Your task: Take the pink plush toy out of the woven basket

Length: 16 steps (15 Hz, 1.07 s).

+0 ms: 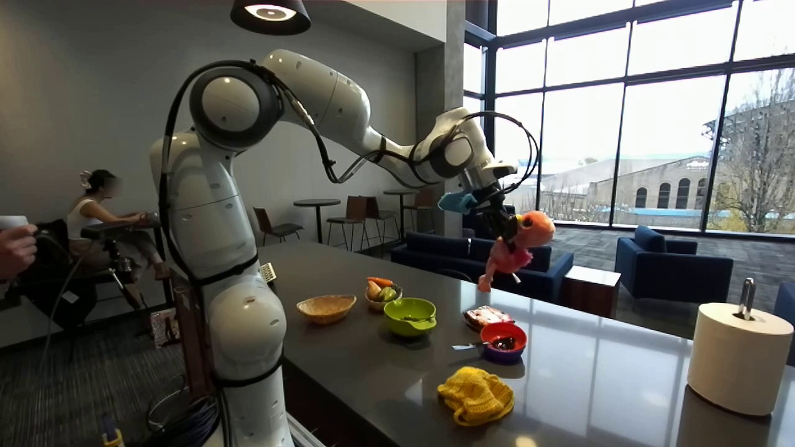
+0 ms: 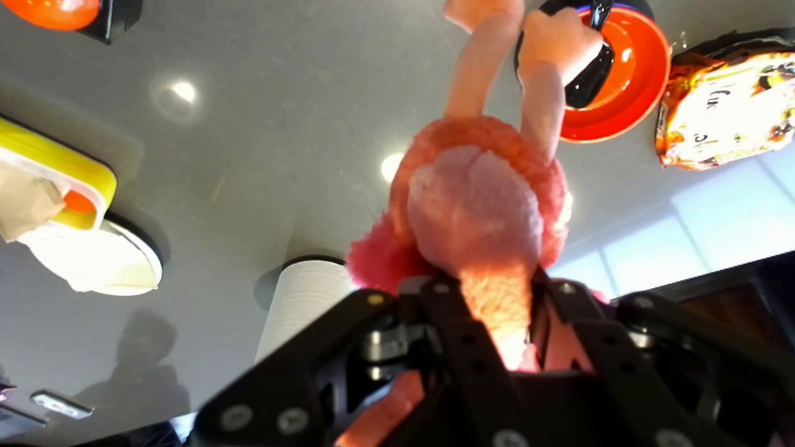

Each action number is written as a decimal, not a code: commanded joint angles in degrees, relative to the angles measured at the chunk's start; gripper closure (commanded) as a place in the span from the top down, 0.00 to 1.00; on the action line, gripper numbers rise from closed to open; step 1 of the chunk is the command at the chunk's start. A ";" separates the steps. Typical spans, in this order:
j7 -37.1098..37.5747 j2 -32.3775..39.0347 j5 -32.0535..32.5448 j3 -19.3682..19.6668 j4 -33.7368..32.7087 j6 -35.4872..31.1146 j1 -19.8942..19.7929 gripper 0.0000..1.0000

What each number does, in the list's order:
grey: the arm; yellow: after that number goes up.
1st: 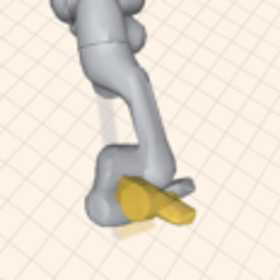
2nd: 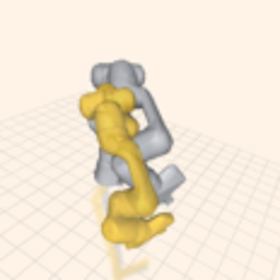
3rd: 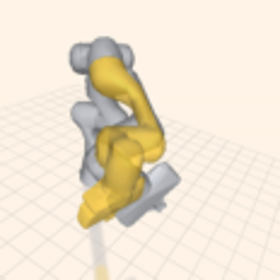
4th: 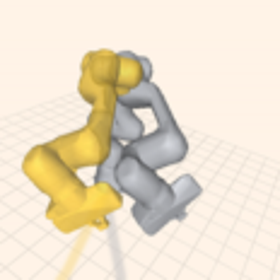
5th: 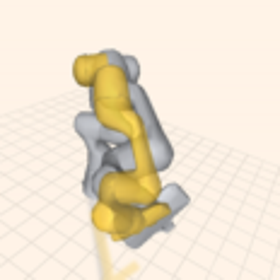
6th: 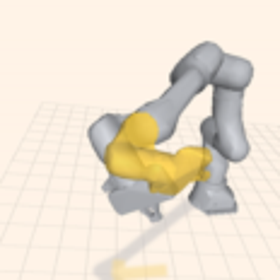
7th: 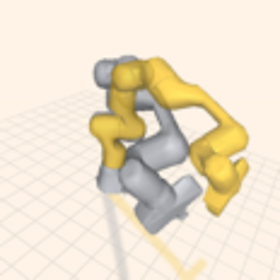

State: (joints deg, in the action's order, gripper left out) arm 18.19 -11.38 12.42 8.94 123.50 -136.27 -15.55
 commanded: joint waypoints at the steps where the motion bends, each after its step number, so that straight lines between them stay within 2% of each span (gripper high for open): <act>1: -5.43 3.15 -6.01 2.78 -4.02 3.61 0.42 0.06; 8: -6.68 6.05 -4.09 3.53 -8.01 5.20 0.18 0.06; 16: -7.24 7.03 -3.93 3.85 -9.38 4.74 0.17 0.06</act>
State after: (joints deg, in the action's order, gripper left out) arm 11.85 -4.76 7.77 12.14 115.77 -132.55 -15.55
